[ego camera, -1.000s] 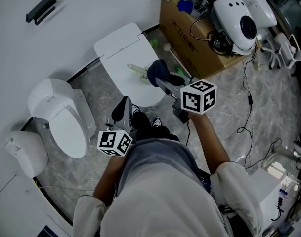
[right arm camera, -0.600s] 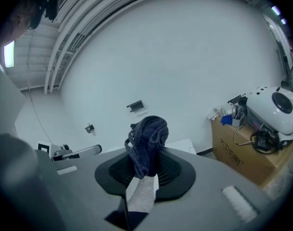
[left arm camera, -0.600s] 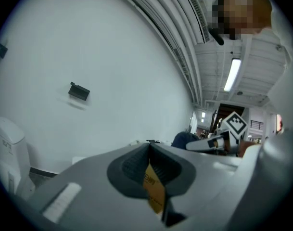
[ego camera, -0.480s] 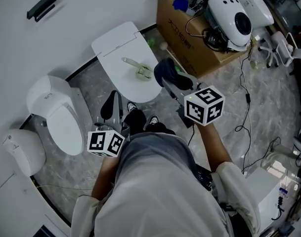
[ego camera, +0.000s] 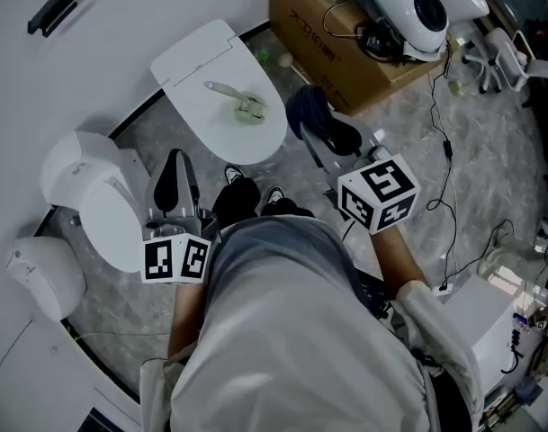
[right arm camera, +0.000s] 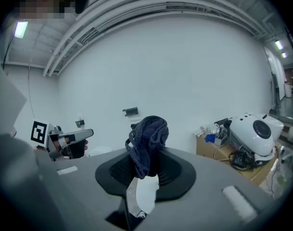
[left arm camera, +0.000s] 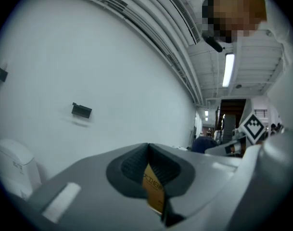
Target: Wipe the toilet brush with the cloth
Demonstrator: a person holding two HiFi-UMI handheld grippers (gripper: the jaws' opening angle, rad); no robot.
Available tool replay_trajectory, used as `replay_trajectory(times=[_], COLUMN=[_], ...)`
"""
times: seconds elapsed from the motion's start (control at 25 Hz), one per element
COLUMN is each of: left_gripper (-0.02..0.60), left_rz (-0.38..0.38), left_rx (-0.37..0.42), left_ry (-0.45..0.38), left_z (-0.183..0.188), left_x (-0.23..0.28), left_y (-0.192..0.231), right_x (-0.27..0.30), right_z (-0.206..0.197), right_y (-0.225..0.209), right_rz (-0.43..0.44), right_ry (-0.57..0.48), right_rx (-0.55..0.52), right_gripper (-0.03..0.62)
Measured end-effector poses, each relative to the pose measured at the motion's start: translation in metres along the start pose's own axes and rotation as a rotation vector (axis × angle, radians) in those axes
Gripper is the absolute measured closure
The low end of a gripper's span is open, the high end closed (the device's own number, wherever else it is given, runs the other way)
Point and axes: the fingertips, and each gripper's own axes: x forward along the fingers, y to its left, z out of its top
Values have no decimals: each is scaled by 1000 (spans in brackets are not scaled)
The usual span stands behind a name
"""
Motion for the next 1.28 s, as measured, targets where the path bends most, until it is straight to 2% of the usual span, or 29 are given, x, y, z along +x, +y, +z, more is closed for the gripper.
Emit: replay_trajectory(times=[0.12, 0.32, 0.68, 1.28], left_gripper=[581, 581, 581, 581], left_rz=[4, 12, 18, 58], left_rx=[26, 25, 4, 11], left_ry=[-20, -6, 16, 61], left_z=[9, 0, -8, -17], left_x=[-3, -6, -3, 2], left_y=[0, 1, 5, 9], right_x=[-5, -12, -8, 6], right_z=[6, 4, -4, -13], right_y=[7, 6, 4, 17], right_rz=[2, -5, -8, 74], right_ry=[-37, -60, -29, 10], right_rx=[-33, -43, -54, -68], right_gripper=[514, 513, 514, 519])
